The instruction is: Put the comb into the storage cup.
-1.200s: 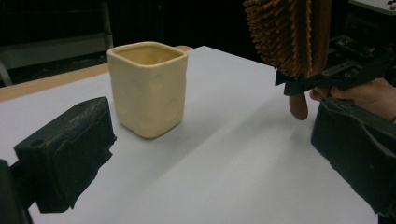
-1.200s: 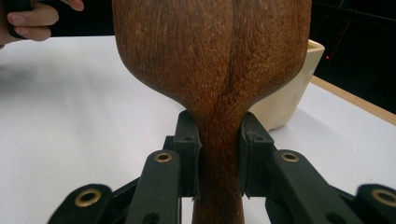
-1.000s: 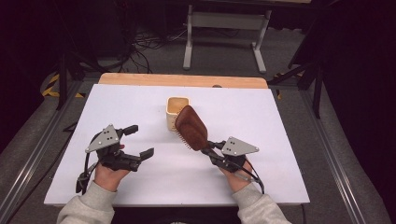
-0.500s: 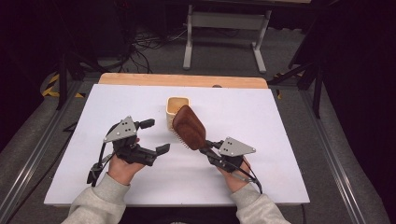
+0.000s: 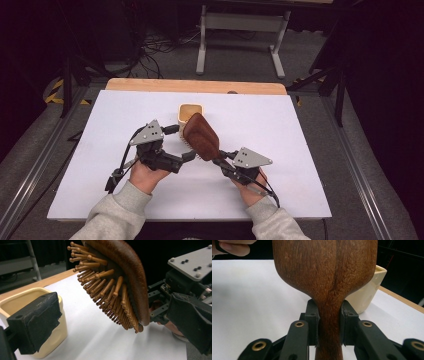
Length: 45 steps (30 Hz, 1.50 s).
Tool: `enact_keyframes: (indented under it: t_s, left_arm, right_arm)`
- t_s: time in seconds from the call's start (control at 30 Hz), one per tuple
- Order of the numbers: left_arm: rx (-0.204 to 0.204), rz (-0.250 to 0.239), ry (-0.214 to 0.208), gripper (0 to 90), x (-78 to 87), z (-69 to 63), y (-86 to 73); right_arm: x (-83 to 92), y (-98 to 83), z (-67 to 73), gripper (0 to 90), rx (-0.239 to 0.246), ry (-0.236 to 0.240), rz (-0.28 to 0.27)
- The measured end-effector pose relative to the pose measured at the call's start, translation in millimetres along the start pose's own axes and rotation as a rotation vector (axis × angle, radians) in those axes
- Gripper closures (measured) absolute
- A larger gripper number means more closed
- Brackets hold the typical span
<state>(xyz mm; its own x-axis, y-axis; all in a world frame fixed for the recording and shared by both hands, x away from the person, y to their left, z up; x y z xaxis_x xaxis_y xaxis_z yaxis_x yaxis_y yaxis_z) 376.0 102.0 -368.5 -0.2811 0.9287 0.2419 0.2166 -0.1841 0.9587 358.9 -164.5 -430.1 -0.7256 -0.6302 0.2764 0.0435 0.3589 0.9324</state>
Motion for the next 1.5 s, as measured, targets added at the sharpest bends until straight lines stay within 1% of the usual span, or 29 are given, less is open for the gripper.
enact_keyframes:
  t_s: [0.1,0.27,0.33,0.37,0.43,0.53,0.57,0.63,0.67,0.73,0.8,0.87,0.9,0.93,1.0,1.03,1.07,1.1,1.13,1.27,1.33,1.37,1.43,1.5]
  left_arm:
    - [0.012,-0.003,-0.005,0.0,-6.2,-0.2,0.0]
    - [0.029,0.008,-0.010,0.0,-16.6,0.3,-0.2]
    - [0.030,0.009,-0.008,0.0,-20.0,0.6,0.4]
    - [0.038,0.012,-0.009,0.1,-21.9,0.1,0.6]
    - [0.034,0.019,-0.002,0.2,-25.3,-0.1,1.0]
    - [0.039,0.020,-0.003,0.5,-29.2,-0.1,0.4]
    - [0.033,0.027,0.001,0.5,-30.0,0.7,0.2]
    - [0.044,0.036,0.005,0.8,-32.7,0.6,-0.8]
    - [0.042,0.039,0.008,1.3,-33.5,0.8,-1.1]
    - [0.051,0.041,0.001,1.3,-35.2,0.3,-1.7]
    - [0.041,0.044,0.002,2.7,-36.2,0.1,-1.8]
    - [0.040,0.038,0.003,6.1,-35.7,-0.5,-1.6]
    - [0.048,0.036,-0.005,8.4,-35.2,-0.6,-1.4]
    - [0.061,0.040,-0.006,11.6,-34.9,-0.1,-1.3]
    - [0.068,0.043,-0.004,21.4,-34.4,0.5,-1.4]
    - [0.074,0.046,-0.007,23.4,-34.0,1.0,-1.5]
    - [0.082,0.049,0.001,26.6,-32.9,1.0,-1.6]
    - [0.082,0.049,0.001,27.6,-32.9,1.0,-1.6]
    - [0.096,0.063,-0.003,29.0,-32.4,1.6,-1.5]
    - [0.122,0.066,-0.016,33.9,-32.5,1.0,-1.7]
    - [0.122,0.069,-0.024,36.9,-31.9,0.6,-1.2]
    - [0.133,0.069,-0.031,38.3,-31.9,-0.5,-1.1]
    - [0.129,0.076,-0.037,40.8,-31.5,-0.9,-0.5]
    - [0.138,0.075,-0.048,44.2,-31.0,-1.9,-0.1]
  right_arm:
    - [0.3,-0.1,-0.1,72.6,0.000,-0.006,0.001]
    - [0.4,-0.2,0.4,72.6,0.001,-0.015,-0.004]
    - [0.3,-0.2,0.8,72.6,0.000,-0.016,-0.005]
    - [0.2,-0.2,1.1,72.6,0.002,-0.018,-0.006]
    - [0.1,-0.2,1.4,72.6,0.002,-0.017,-0.007]
    - [-0.3,-0.3,1.8,72.6,0.002,-0.018,-0.004]
    - [-0.4,-0.5,1.8,72.5,0.001,-0.017,-0.003]
    - [-0.5,-0.5,2.2,72.5,0.003,-0.018,-0.004]
    - [-0.5,-0.5,2.6,72.6,0.003,-0.016,-0.005]
    - [-0.8,-0.6,3.2,72.5,0.004,-0.013,-0.004]
    - [-1.3,-0.8,3.9,72.5,0.009,-0.013,-0.003]
    - [-1.8,-0.9,4.4,72.5,0.014,-0.015,0.000]
    - [-1.9,-0.9,4.4,72.5,0.013,-0.013,0.000]
    - [-1.9,-0.9,4.6,72.5,0.016,-0.012,0.000]
    - [-1.7,-0.7,5.3,72.5,0.020,-0.010,-0.004]
    - [-1.6,-0.6,5.5,72.5,0.021,-0.009,-0.005]
    - [-1.6,-0.6,5.7,72.5,0.022,-0.010,-0.007]
    - [-1.5,-0.6,5.9,72.4,0.026,-0.011,-0.006]
    - [-1.6,-0.7,6.0,72.4,0.031,-0.013,-0.004]
    - [-2.0,-1.3,6.0,72.3,0.044,-0.020,0.002]
    - [-2.4,-1.6,6.5,72.2,0.050,-0.022,0.004]
    - [-2.6,-1.8,6.6,72.2,0.049,-0.023,0.003]
    - [-2.6,-1.8,6.5,72.2,0.051,-0.023,0.004]
    - [-2.8,-1.9,6.7,72.1,0.056,-0.022,0.007]
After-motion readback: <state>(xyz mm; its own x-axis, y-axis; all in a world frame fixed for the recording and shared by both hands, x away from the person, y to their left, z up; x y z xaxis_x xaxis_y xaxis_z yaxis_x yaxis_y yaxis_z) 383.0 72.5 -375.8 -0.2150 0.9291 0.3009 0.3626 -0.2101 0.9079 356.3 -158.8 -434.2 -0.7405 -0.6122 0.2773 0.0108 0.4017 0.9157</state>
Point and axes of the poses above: each handheld gripper's, and its own axes: x roughly backward along the jaws, y roughly out of its top, z roughly to its left, the point moved 1 cm from there along -x, roughly forward along the jaws, and after that the axes turned 10 degrees about -y, right-handed, at the moved point
